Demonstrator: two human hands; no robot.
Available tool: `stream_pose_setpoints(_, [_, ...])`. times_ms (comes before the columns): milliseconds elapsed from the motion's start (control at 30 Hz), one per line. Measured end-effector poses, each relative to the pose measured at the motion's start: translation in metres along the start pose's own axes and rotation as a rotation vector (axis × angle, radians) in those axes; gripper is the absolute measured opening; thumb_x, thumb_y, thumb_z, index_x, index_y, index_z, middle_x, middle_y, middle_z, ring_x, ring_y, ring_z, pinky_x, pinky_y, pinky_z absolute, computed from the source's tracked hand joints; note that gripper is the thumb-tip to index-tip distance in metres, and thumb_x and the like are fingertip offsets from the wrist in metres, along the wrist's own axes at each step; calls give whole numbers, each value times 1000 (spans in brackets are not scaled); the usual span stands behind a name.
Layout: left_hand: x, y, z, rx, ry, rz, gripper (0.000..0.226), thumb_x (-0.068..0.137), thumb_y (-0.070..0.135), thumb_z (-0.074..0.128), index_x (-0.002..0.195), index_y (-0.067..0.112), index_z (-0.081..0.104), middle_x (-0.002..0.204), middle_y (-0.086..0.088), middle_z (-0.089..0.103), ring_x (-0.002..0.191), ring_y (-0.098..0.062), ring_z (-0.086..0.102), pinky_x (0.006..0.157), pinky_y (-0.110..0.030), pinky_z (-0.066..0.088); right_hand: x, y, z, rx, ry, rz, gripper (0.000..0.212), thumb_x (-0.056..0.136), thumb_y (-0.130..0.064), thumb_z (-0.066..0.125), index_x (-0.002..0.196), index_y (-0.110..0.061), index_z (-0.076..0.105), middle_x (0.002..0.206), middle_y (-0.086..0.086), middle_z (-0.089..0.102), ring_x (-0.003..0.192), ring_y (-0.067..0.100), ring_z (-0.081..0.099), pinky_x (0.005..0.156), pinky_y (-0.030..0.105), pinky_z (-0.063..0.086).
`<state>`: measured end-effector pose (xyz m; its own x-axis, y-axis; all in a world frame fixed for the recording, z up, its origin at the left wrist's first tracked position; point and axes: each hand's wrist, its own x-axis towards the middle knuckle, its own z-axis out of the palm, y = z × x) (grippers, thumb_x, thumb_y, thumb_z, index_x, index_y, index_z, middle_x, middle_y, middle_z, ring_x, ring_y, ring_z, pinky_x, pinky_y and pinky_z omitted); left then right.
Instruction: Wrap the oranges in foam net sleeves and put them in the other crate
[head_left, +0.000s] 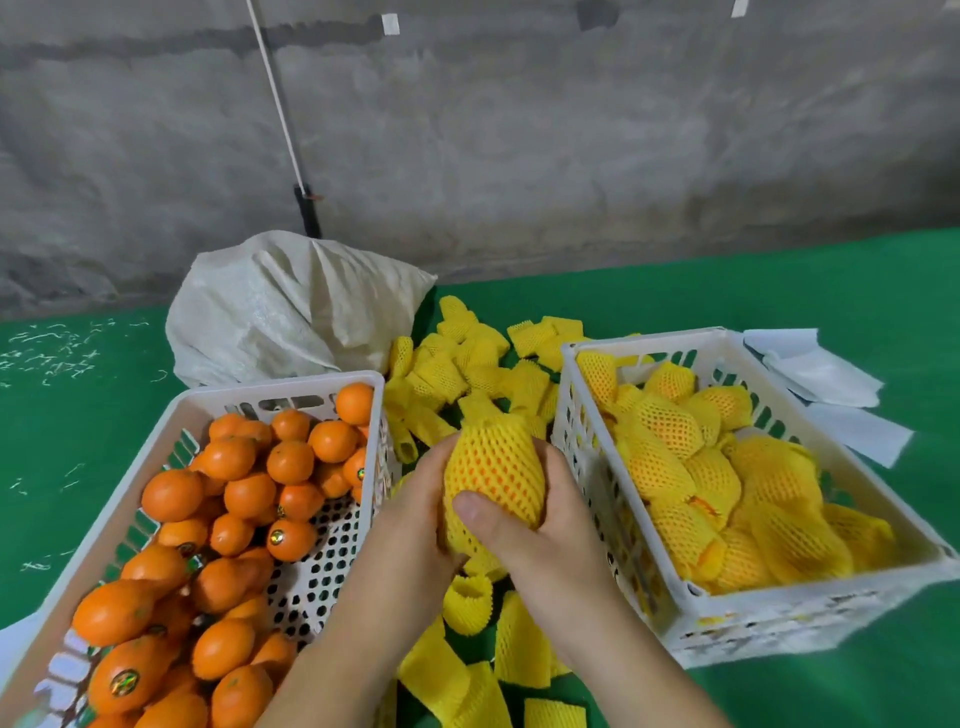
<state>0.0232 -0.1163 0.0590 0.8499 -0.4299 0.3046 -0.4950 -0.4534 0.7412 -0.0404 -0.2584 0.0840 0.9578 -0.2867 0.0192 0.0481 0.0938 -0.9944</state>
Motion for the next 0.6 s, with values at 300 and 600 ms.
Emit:
stream_pose_setpoints(300, [11, -98, 7, 222, -107, -115, 30, 104, 22, 66, 133, 29, 60, 127, 18, 63, 118, -10, 51, 106, -41, 44, 143, 15, -120, -447, 436, -113, 86, 76, -51, 85, 146, -46, 34, 142, -6, 48, 128, 19, 53, 100, 41, 52])
stream_pose_setpoints(600, [15, -117, 14, 213, -23, -89, 23, 100, 38, 64, 121, 35, 70, 107, 26, 61, 108, 1, 47, 88, -28, 39, 227, 93, -176, -1613, 158, 371, 92, 96, -75, 34, 164, -24, -1, 172, 9, 5, 155, 35, 17, 120, 54, 29])
